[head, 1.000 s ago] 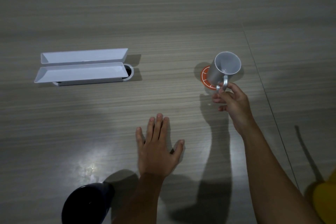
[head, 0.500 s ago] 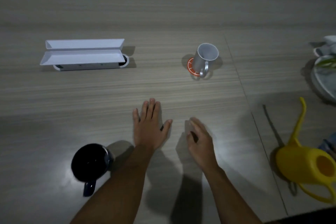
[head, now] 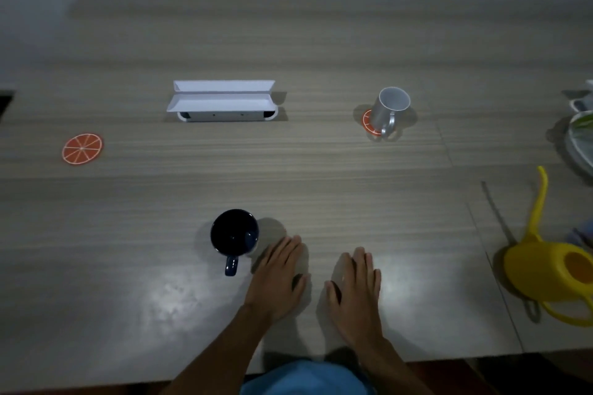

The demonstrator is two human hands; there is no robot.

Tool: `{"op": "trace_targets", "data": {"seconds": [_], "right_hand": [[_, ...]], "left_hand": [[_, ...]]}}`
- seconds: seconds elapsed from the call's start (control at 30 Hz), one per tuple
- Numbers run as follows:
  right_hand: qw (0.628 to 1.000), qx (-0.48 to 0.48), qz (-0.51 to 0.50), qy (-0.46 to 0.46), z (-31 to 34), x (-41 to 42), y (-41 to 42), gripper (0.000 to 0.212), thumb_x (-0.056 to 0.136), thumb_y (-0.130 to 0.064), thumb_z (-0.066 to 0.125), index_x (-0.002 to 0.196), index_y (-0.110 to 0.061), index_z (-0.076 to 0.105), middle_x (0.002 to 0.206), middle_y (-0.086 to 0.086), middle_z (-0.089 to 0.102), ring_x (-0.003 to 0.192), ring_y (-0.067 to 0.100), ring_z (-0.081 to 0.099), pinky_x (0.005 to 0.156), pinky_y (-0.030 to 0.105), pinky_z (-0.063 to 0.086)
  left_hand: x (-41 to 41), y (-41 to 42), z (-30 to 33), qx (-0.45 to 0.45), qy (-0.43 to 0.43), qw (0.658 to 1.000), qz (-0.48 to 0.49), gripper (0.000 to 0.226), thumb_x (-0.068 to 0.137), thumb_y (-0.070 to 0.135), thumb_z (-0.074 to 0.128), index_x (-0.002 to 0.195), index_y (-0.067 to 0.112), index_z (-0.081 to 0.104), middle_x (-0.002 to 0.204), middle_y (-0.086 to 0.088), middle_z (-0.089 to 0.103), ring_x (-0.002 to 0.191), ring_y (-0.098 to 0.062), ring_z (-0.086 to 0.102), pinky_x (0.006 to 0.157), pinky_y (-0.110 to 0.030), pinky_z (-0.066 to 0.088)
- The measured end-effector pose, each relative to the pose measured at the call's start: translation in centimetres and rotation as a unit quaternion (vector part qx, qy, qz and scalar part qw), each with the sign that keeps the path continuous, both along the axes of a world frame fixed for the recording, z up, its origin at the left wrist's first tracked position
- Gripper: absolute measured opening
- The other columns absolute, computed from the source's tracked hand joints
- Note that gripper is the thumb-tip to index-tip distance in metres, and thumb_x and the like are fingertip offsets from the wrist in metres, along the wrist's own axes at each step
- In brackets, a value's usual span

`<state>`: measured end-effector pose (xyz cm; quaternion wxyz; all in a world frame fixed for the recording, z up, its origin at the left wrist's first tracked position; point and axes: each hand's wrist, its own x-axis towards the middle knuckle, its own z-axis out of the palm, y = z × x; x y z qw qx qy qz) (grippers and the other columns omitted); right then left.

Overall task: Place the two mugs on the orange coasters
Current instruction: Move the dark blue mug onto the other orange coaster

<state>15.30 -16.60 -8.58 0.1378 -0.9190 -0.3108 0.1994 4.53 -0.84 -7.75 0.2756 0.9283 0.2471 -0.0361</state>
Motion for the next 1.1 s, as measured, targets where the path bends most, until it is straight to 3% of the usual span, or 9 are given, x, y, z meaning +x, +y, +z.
{"op": "trace_targets", "data": {"seconds": [0.1, 0.2, 0.3, 0.37, 0.47, 0.57, 0.7, 0.9, 1.1], "right_hand": [[0.999, 0.004, 0.046, -0.004, 0.4, -1.8, 1.3, 0.061, 0.096, -0.040, 0.043, 0.150, -0.011, 0.036, 0.167, 0.015, 0.018, 0.154, 0.031, 0.010, 0.124, 0.057, 0.007], [0.994, 0.019, 0.111, -0.005, 0.7, -3.4, 3.3, 0.062, 0.093, -0.040, 0.034, 0.148, -0.011, 0.038, 0.166, 0.013, 0.021, 0.154, 0.032, 0.015, 0.122, 0.062, 0.010], [0.992, -0.010, 0.122, -0.005, 0.6, -4.4, 5.1, 0.068, 0.092, -0.045, 0.032, 0.151, -0.011, 0.033, 0.167, 0.013, 0.017, 0.155, 0.030, 0.008, 0.119, 0.066, -0.004], [0.993, -0.027, 0.117, -0.015, 0.5, -4.9, 5.5, 0.074, 0.092, -0.051, 0.025, 0.153, -0.010, 0.029, 0.168, 0.014, 0.013, 0.156, 0.029, 0.004, 0.118, 0.067, -0.006], [0.988, -0.057, 0.139, -0.031, 0.2, -5.0, 5.3, 0.082, 0.091, -0.059, 0.012, 0.157, -0.010, 0.015, 0.169, 0.013, -0.001, 0.155, 0.027, -0.009, 0.119, 0.067, -0.006], [0.984, -0.079, 0.157, -0.028, 0.1, -4.9, 5.4, 0.088, 0.090, -0.065, 0.000, 0.158, -0.010, 0.003, 0.168, 0.013, -0.014, 0.152, 0.027, -0.020, 0.118, 0.066, -0.011], [0.980, -0.107, 0.163, -0.022, 0.6, -4.9, 5.4, 0.083, 0.091, -0.060, 0.000, 0.158, -0.012, -0.004, 0.166, 0.012, -0.023, 0.150, 0.026, -0.027, 0.118, 0.065, -0.013], [0.981, -0.117, 0.155, -0.022, 1.4, -5.0, 5.9, 0.080, 0.093, -0.057, 0.006, 0.158, -0.012, -0.001, 0.167, 0.011, -0.020, 0.151, 0.025, -0.025, 0.120, 0.063, -0.011], [0.990, -0.088, 0.108, -0.009, 1.6, -6.5, 7.0, 0.069, 0.099, -0.038, 0.026, 0.158, -0.007, 0.008, 0.170, 0.013, -0.003, 0.156, 0.026, -0.009, 0.124, 0.054, -0.004]], "left_hand": [[-3.9, -0.2, 0.9, -0.074, -0.049, 0.995, 0.034, 0.051, 0.100, 0.030, 0.049, 0.148, 0.018, 0.043, 0.153, -0.003, 0.049, 0.142, -0.018, 0.041, 0.119, -0.029, 0.027], [-7.5, 0.9, 2.0, -0.115, -0.087, 0.985, 0.090, 0.028, 0.098, 0.024, 0.058, 0.126, 0.024, 0.062, 0.123, 0.004, 0.069, 0.110, -0.012, 0.062, 0.092, -0.023, 0.046], [-10.5, 2.6, 2.9, -0.162, -0.106, 0.963, 0.186, 0.010, 0.097, 0.023, 0.064, 0.100, 0.030, 0.070, 0.092, 0.017, 0.074, 0.084, 0.000, 0.066, 0.073, -0.025, 0.055], [-11.7, 3.6, 3.7, -0.218, -0.127, 0.930, 0.267, 0.008, 0.095, 0.024, 0.068, 0.097, 0.031, 0.071, 0.083, 0.020, 0.074, 0.080, 0.000, 0.069, 0.069, -0.021, 0.054], [-12.1, 4.7, 4.7, -0.285, -0.171, 0.884, 0.329, 0.011, 0.092, 0.019, 0.072, 0.099, 0.027, 0.067, 0.087, 0.005, 0.075, 0.081, -0.004, 0.070, 0.069, -0.021, 0.056], [-11.8, 5.2, 4.9, -0.352, -0.201, 0.854, 0.326, 0.017, 0.093, 0.015, 0.071, 0.097, 0.031, 0.067, 0.089, -0.007, 0.073, 0.081, -0.018, 0.071, 0.072, -0.031, 0.060], [-11.2, 5.1, 5.4, -0.396, -0.204, 0.843, 0.303, 0.009, 0.097, 0.010, 0.063, 0.097, 0.017, 0.069, 0.090, -0.006, 0.079, 0.070, -0.016, 0.069, 0.063, -0.021, 0.052], [-10.0, 5.4, 5.8, -0.472, -0.159, 0.831, 0.248, 0.017, 0.102, 0.020, 0.057, 0.107, 0.018, 0.073, 0.105, -0.001, 0.079, 0.080, -0.020, 0.074, 0.065, -0.025, 0.051], [-10.3, 6.5, 5.6, -0.465, -0.192, 0.819, 0.276, 0.017, 0.101, 0.017, 0.058, 0.096, 0.007, 0.070, 0.107, -0.002, 0.079, 0.092, -0.024, 0.076, 0.071, -0.034, 0.052]]}}
